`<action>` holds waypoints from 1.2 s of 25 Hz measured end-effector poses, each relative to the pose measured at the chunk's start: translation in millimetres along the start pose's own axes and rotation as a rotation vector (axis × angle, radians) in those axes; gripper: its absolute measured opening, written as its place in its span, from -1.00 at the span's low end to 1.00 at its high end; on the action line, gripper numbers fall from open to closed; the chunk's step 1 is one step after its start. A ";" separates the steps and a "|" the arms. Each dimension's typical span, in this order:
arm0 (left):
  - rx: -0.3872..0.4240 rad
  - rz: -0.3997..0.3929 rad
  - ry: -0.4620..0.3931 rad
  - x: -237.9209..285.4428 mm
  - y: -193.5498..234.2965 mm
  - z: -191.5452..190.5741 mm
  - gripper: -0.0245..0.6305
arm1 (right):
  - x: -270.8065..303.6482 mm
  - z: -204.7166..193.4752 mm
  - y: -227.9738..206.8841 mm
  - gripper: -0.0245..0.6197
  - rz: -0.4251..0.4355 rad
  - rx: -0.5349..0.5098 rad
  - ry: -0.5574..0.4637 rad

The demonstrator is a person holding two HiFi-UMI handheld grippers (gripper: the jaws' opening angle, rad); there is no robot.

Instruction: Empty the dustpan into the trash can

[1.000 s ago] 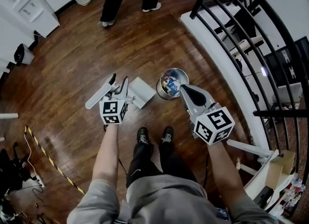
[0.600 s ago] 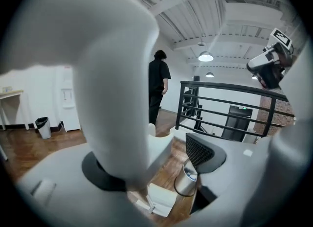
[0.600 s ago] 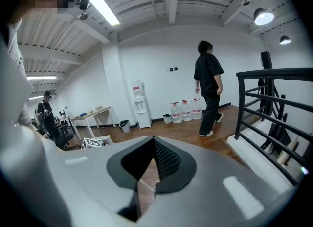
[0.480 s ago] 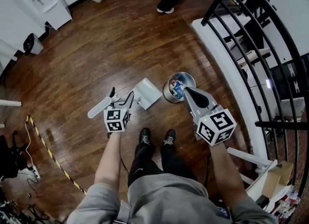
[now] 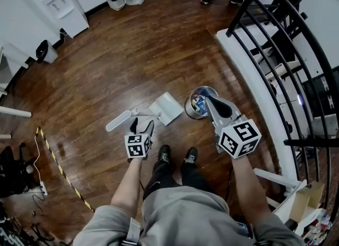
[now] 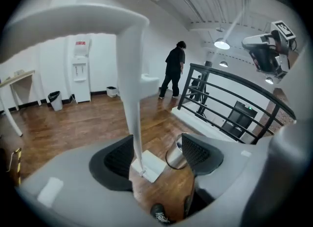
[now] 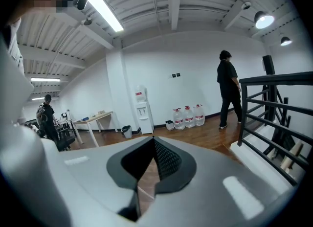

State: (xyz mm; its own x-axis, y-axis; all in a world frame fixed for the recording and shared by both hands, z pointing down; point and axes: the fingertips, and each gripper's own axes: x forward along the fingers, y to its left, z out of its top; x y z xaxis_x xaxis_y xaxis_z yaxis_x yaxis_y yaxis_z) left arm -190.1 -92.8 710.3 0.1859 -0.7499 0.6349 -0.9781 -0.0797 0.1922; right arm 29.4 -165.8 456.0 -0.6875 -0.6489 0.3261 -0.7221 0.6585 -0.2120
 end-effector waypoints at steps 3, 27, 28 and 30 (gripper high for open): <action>-0.012 -0.044 0.098 -11.9 -25.5 -26.4 -0.22 | -4.4 10.6 -0.4 -0.92 -0.007 -0.002 -0.024; 0.389 -0.664 -0.415 -117.5 -287.8 283.3 -0.91 | -88.7 63.9 -42.1 -0.92 -0.146 -0.017 -0.160; 0.402 -0.668 -0.425 -122.1 -292.9 285.2 -0.91 | -92.3 65.1 -42.3 -0.92 -0.146 -0.018 -0.166; 0.432 -0.660 -0.439 -127.8 -299.9 287.7 -0.91 | -98.7 70.2 -43.0 -0.92 -0.145 -0.023 -0.180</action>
State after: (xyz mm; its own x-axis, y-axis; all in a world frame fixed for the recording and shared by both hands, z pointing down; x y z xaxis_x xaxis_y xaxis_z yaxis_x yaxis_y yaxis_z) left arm 52.6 -162.0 356.2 0.7562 -0.6403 0.1349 -0.6514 -0.7562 0.0622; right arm 122.8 -156.9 368.2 -0.5805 -0.7937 0.1816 -0.8140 0.5603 -0.1531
